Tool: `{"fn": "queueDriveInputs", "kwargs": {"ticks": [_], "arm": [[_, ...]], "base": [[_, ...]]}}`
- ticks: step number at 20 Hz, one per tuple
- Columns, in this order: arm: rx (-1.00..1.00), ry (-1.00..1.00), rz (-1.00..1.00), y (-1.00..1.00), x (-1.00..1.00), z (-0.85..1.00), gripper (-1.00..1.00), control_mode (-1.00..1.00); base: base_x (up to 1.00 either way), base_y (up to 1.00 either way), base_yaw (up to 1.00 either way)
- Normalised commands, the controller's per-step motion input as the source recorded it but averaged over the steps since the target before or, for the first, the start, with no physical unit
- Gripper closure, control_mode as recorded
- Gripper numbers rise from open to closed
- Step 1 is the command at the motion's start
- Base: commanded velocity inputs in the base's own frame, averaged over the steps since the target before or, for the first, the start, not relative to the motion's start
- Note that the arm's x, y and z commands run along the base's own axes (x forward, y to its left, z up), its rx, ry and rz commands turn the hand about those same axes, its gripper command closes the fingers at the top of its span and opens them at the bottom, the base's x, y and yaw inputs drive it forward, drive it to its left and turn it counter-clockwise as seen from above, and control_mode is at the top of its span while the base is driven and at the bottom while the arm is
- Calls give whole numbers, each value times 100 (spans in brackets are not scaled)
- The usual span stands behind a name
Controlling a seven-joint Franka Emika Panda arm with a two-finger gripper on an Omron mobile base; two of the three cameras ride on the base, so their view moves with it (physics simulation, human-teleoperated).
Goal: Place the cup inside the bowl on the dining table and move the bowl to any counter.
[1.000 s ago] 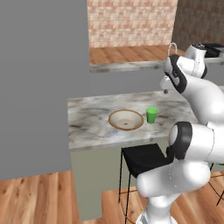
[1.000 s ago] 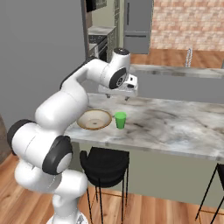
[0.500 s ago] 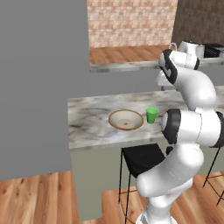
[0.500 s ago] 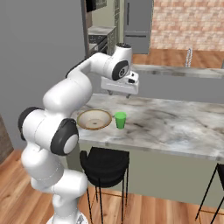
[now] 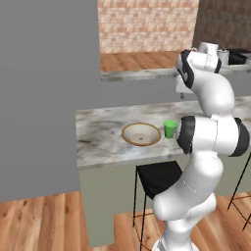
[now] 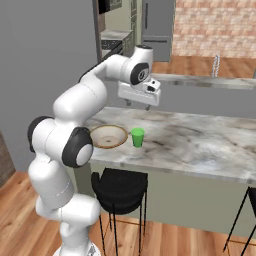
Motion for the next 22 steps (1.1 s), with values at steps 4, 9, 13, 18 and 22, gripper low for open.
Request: {"fn": "queueDriveInputs", "kwargs": {"ticks": [4, 9, 13, 18, 22], "arm": [[0, 0, -15, -3, 0, 0, -100, -100], [0, 0, -10, 0, 0, 0, -100, -100], [0, 0, -3, 0, 8, -6, -100, -100], [0, 0, -1, 0, 26, -21, -100, -100], [0, 0, 0, 0, 24, -23, -100, -100]], "base": [[0, 0, 0], [0, 0, 0], [0, 0, 0], [0, 0, 0], [0, 0, 0]]}}
